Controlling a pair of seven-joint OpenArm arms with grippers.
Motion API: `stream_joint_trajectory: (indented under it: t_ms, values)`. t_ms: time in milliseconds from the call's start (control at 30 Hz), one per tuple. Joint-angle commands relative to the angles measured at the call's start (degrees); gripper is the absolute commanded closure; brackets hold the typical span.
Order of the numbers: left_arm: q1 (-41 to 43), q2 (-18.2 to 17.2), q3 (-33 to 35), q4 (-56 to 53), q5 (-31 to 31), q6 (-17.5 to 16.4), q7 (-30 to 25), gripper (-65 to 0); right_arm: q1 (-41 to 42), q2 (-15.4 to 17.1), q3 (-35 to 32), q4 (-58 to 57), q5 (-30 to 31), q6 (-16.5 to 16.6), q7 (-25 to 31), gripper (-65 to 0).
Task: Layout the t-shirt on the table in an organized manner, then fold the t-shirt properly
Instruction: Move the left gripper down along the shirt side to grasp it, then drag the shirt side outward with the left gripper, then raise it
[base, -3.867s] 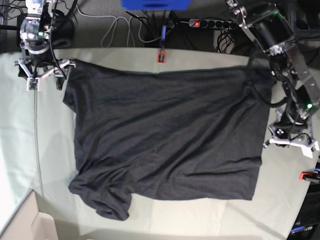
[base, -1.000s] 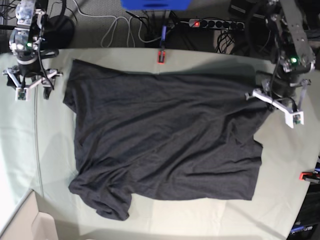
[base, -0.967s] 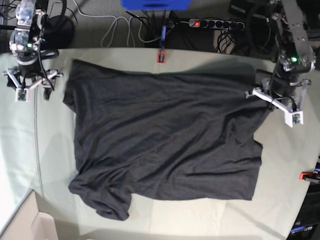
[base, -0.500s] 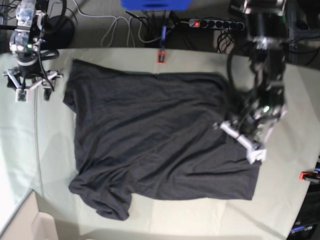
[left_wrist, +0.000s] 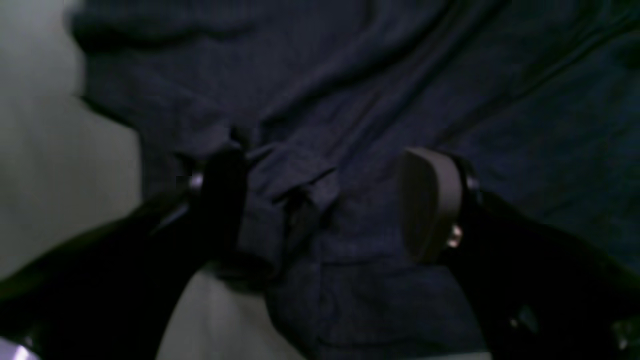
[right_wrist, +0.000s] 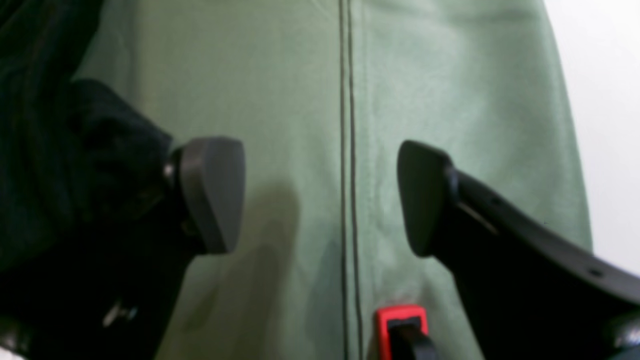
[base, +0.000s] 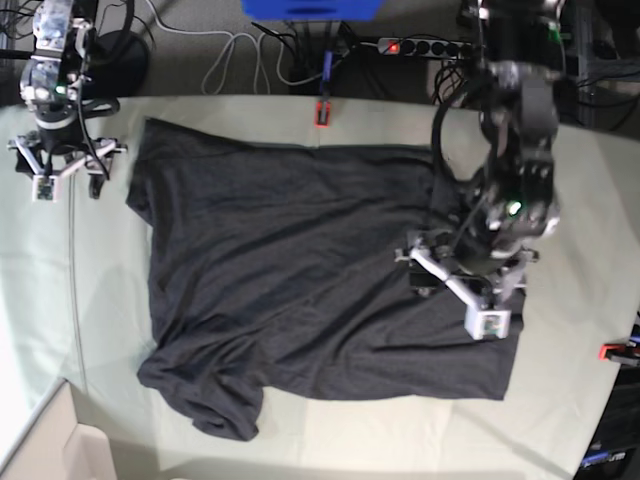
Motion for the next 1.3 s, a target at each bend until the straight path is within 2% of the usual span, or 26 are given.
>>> stream_joint_trajectory:
  t_ms: [0,100,267,433,567,833,900,1000,1133,1233,1267]
  values:
    - [1.5,-0.2,-1.7,3.8,0.2,0.1,-1.0,-45.5,0.1,0.7,0.4,1.1,0.2,-0.2,1.4,-48.6]
    - [6.2,-0.3,-4.5,6.4,0.3,0.0,-1.7,-45.5,0.2,0.7,0.4,1.1,0.2,-0.2,1.4,-48.6]
    - [8.6,-0.3,-6.1,-3.3,0.3,-0.1,-2.3,-42.7,0.4,0.7,0.1,1.1,0.2,-0.2,1.4,-48.6]
    - [9.9,-0.3,-5.7,-7.8,0.4,0.2,-9.4,-42.3,0.5,0.7,0.0,1.1,0.2,-0.2,1.4,-48.6]
    - [9.8,-0.3,-5.7,-10.7,0.4,0.2,-12.6,-42.3,0.4,0.8,0.2,0.9,0.2,-0.2,1.4,-48.6]
    - [6.6,0.0,-5.6,-14.5,0.4,0.1,-12.8,-41.6,0.2,1.0,0.3,0.9,0.2,-0.2,1.4,-48.6]
    - [5.8,0.0,-5.6,-14.7,0.4,0.0,-12.8,-36.7,0.2,1.1,0.3,0.8,0.2,-0.2,1.4,-48.6]
    - [5.0,-0.1,-5.6,-15.1,0.4,-0.1,-12.8,-25.1,0.3,1.1,0.3,0.8,0.2,-0.2,1.4,-48.6]
    - [5.4,-0.1,-6.0,-12.2,0.3,0.0,-12.6,0.0,0.6,1.1,0.3,0.8,0.2,-0.2,1.4,-48.6]
    - [7.5,-0.3,-6.1,-8.5,0.3,0.1,-12.6,-2.0,0.7,1.1,0.3,0.8,0.2,-0.2,1.4,-48.6]
    - [8.3,-0.3,-6.1,-6.9,0.3,0.1,-12.5,-0.7,0.7,1.1,0.3,0.8,0.2,-0.2,1.4,-48.6]
